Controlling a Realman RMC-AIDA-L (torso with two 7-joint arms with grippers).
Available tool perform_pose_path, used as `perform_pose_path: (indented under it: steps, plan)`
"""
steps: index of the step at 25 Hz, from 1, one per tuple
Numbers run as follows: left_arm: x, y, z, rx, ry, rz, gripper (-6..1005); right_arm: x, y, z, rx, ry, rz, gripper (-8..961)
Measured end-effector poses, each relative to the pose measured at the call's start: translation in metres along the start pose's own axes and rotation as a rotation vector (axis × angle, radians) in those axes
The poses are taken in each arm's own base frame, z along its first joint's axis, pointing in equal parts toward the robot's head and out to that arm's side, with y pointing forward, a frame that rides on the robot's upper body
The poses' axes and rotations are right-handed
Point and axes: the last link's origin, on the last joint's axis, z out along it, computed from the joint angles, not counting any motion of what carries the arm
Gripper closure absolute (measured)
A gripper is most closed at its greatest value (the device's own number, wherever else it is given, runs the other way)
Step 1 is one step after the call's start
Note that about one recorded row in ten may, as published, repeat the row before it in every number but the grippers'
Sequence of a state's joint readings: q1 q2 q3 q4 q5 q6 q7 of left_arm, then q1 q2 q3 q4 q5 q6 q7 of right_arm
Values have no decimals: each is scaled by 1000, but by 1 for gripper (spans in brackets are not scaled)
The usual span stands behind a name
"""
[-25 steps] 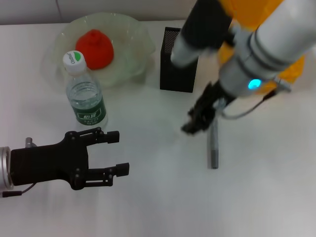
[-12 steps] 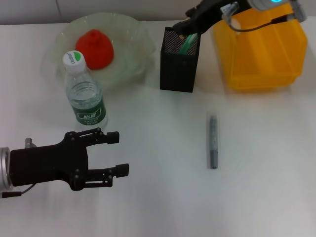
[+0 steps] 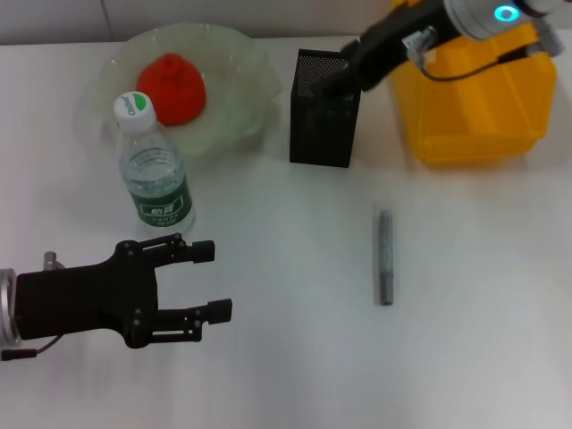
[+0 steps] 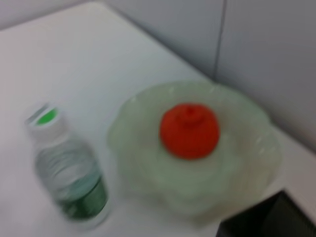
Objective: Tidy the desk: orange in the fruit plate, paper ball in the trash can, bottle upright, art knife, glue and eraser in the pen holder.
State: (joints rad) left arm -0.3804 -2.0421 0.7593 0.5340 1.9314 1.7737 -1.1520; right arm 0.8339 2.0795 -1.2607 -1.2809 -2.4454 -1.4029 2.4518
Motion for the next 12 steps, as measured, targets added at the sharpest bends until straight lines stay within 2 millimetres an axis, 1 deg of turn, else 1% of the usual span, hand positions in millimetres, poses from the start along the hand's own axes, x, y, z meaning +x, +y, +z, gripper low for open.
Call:
perform_pose_path:
  steps: [1, 2, 3, 4, 5, 6, 8, 9, 10, 11, 12]
  plan:
    - [0, 0, 0, 0, 0, 0, 172, 6, 7, -9, -21, 57, 7, 325]
    - [0, 0, 0, -1, 0, 1, 172, 11, 11, -12, -39, 101, 17, 304]
    - [0, 0, 0, -1, 0, 1, 172, 11, 11, -12, -39, 101, 17, 282]
    - [0, 0, 0, -1, 0, 1, 172, 21, 17, -15, -62, 169, 45, 261]
    - [0, 0, 0, -1, 0, 1, 172, 21, 17, -15, -62, 169, 45, 261]
    - [1, 0, 0, -1, 1, 1, 172, 27, 17, -14, -63, 197, 68, 261]
    - [1, 0, 0, -2, 1, 0, 172, 42, 17, -7, -43, 263, 126, 260]
    - [0, 0, 1, -3, 2, 0, 172, 56, 16, 4, -30, 312, 167, 260]
    - [0, 0, 1, -3, 2, 0, 172, 56, 16, 4, -30, 312, 167, 261]
    - [0, 1, 1, -5, 2, 0, 172, 70, 13, 15, -25, 353, 207, 261]
    - [0, 1, 2, -7, 1, 1, 172, 70, 13, 15, -25, 353, 207, 267]
